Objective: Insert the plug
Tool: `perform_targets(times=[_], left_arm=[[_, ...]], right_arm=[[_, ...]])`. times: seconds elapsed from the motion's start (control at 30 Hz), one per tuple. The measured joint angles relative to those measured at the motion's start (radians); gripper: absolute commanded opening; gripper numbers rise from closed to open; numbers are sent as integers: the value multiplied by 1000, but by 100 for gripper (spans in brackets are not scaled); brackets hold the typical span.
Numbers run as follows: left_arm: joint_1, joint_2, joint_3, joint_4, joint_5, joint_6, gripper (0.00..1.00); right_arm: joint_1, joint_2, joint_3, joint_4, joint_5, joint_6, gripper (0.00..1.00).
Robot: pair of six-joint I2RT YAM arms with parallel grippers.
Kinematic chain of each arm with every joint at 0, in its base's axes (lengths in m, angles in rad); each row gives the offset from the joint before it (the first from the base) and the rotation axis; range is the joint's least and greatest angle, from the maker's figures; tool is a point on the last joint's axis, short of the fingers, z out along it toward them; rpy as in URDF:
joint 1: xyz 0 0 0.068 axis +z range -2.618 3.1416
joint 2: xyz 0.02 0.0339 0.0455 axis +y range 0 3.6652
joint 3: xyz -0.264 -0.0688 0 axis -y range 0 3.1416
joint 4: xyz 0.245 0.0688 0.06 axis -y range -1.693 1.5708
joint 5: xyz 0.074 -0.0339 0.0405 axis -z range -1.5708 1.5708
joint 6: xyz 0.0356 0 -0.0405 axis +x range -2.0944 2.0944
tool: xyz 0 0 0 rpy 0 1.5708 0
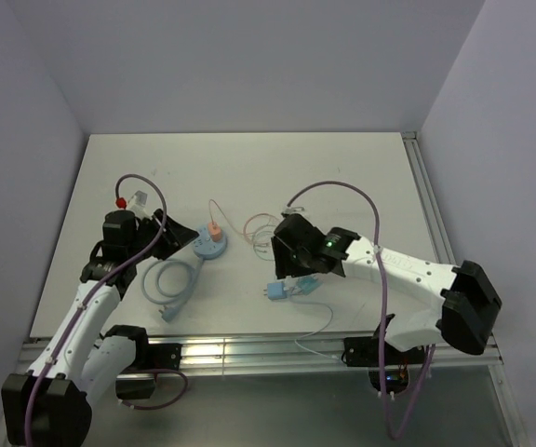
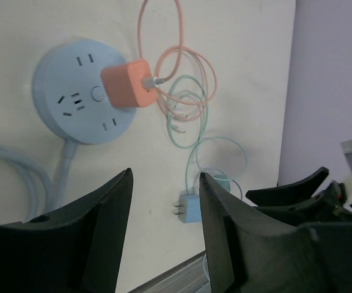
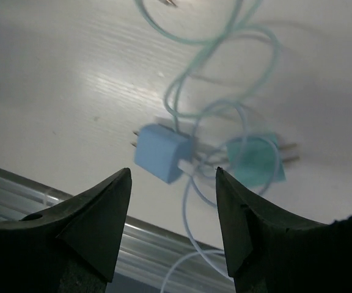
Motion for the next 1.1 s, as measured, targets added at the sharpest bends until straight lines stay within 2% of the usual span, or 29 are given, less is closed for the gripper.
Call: perform_targets(times=[0.17, 0.33, 0.8, 1.1], left_arm=[[0, 55, 0, 45, 80, 14, 53], [-7, 99, 0, 64, 129, 27, 54], [-26, 107, 0, 60, 166, 57, 54], [-28, 107, 3, 56, 166, 65, 54]], right_arm=[[-11, -119, -103, -11, -32, 72, 64], [-7, -127, -125, 49, -74, 109, 60], [-5, 8, -129, 50, 51, 156, 53], [-5, 35, -134, 45, 90, 156, 51]])
